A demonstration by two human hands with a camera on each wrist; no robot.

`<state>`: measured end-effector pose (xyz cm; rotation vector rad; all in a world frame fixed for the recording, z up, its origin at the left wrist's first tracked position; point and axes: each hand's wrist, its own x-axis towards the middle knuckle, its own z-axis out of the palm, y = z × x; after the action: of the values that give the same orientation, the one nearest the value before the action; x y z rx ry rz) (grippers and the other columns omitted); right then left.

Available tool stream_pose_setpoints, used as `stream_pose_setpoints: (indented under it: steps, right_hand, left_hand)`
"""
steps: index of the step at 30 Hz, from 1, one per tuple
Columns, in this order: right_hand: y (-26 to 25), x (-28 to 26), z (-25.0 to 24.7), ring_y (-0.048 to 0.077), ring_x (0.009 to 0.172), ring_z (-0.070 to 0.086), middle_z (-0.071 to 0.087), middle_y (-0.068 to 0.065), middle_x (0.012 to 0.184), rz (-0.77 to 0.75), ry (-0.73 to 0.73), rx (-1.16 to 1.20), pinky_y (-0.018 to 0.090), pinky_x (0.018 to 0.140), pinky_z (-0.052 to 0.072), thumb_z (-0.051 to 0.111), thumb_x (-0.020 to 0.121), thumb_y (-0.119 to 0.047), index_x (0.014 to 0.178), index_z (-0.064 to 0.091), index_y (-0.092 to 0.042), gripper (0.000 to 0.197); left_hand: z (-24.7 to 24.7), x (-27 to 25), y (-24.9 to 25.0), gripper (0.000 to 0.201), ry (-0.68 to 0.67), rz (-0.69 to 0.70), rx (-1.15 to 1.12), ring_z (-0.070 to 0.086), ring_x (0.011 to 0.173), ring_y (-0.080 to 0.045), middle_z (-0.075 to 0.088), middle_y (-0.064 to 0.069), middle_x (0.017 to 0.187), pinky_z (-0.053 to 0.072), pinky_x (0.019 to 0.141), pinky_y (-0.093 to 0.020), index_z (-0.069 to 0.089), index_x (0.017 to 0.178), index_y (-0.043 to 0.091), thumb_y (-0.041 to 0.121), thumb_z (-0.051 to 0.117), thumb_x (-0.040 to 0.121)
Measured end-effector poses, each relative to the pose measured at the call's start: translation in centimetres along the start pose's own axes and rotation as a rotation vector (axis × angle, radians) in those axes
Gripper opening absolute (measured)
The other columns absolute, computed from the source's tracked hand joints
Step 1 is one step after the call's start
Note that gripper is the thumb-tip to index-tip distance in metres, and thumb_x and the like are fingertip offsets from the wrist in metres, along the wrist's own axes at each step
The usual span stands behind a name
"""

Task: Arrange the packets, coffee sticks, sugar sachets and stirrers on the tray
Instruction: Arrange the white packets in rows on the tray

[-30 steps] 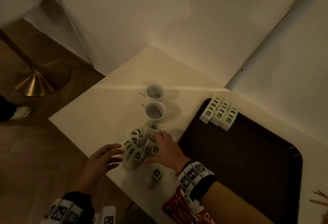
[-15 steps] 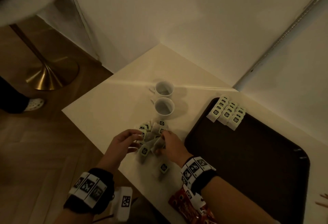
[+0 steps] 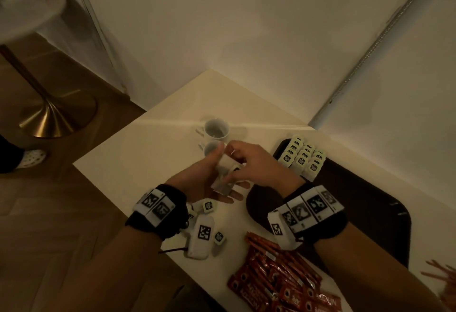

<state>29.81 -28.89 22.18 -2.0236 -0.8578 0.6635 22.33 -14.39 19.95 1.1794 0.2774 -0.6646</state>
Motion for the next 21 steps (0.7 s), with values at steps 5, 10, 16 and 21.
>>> stream_pose_setpoints:
  steps: [5, 10, 16, 21]
  right_hand:
    - [0.2, -0.6, -3.1, 0.000, 0.075, 0.050, 0.053, -0.002, 0.089, -0.048, 0.193, -0.195, 0.005, 0.064, 0.038, 0.086, 0.061, -0.021, 0.095, 0.060, -0.023, 0.043]
    - [1.7, -2.0, -4.3, 0.009, 0.068, 0.058, 0.063, 0.005, 0.086, 0.079, 0.351, -0.005, 0.013, 0.060, 0.048, 0.077, 0.076, -0.016, 0.093, 0.058, -0.016, 0.025]
    - [1.5, -2.7, -5.3, 0.010, 0.069, 0.060, 0.065, 0.004, 0.079, 0.124, 0.388, 0.167, 0.025, 0.060, 0.053, 0.065, 0.086, -0.008, 0.093, 0.061, -0.005, 0.009]
    - [0.1, -3.5, -7.5, 0.001, 0.067, 0.060, 0.067, -0.004, 0.077, 0.051, 0.438, 0.005, 0.012, 0.064, 0.047, 0.066, 0.086, -0.011, 0.090, 0.070, -0.012, 0.006]
  left_hand:
    - [1.5, 1.4, 2.1, 0.056, 0.054, 0.128, 0.019, 0.070, 0.089, -0.025, 0.070, -0.014, 0.108, 0.057, 0.069, -0.029, 0.061, 0.120, 0.011, 0.053, 0.032, 0.097]
    - [2.6, 2.9, 2.5, 0.044, 0.155, 0.250, -0.227, 0.069, 0.081, -0.020, 0.069, -0.010, 0.098, 0.059, 0.073, -0.031, 0.058, 0.119, 0.008, 0.040, 0.035, 0.101]
    - [4.3, 4.1, 1.8, 0.029, 0.140, 0.317, -0.213, 0.062, 0.074, -0.017, 0.062, -0.007, 0.095, 0.054, 0.068, -0.030, 0.058, 0.115, 0.019, 0.036, 0.041, 0.100]
    - [4.9, 4.5, 1.8, 0.026, 0.185, 0.354, -0.229, 0.055, 0.069, -0.011, 0.057, -0.001, 0.091, 0.051, 0.061, -0.027, 0.061, 0.108, 0.023, 0.038, 0.058, 0.086]
